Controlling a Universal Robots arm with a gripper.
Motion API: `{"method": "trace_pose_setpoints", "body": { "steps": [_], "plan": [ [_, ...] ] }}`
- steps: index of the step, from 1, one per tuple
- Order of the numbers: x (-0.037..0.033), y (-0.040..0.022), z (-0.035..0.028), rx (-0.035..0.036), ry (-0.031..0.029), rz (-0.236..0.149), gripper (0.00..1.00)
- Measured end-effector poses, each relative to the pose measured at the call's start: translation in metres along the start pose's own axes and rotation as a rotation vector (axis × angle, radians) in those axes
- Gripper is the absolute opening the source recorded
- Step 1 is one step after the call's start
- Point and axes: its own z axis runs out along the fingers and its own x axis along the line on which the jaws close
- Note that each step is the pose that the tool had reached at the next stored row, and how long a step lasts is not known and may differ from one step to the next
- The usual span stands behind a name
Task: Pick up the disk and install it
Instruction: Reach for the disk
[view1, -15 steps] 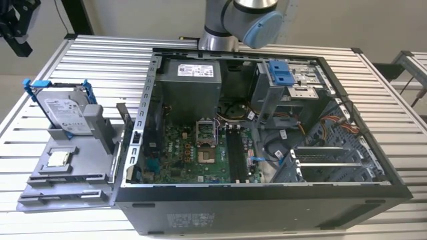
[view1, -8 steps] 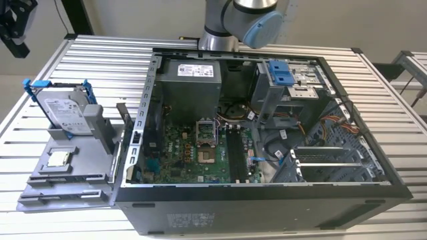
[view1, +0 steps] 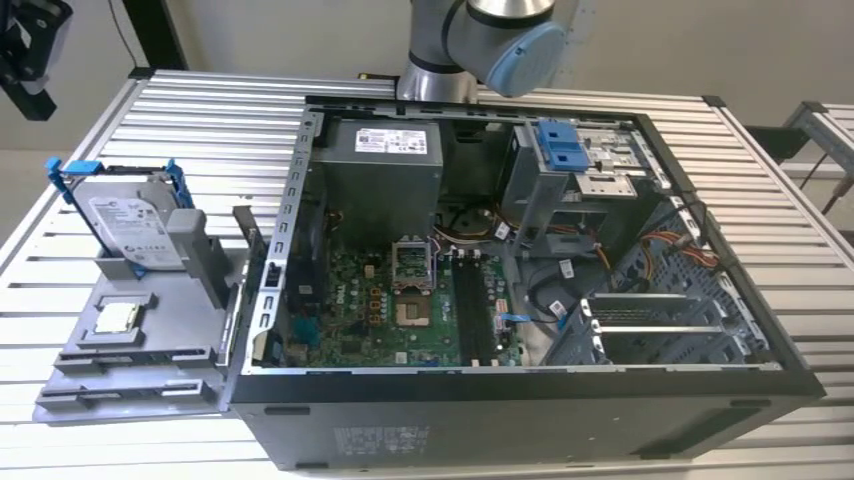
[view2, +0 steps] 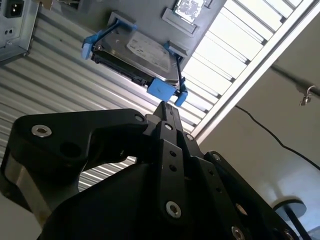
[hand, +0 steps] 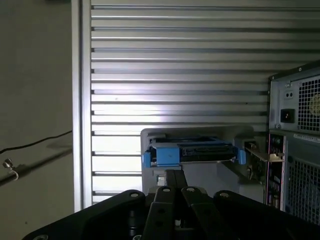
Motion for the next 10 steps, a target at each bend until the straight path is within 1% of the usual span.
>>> {"method": "trace_pose_setpoints", "body": {
  "steps": [10],
  "plan": [
    [0.0000,-0.0001,0.0000,-0.0001,0.0005,-0.011,0.00]
  ]
}}
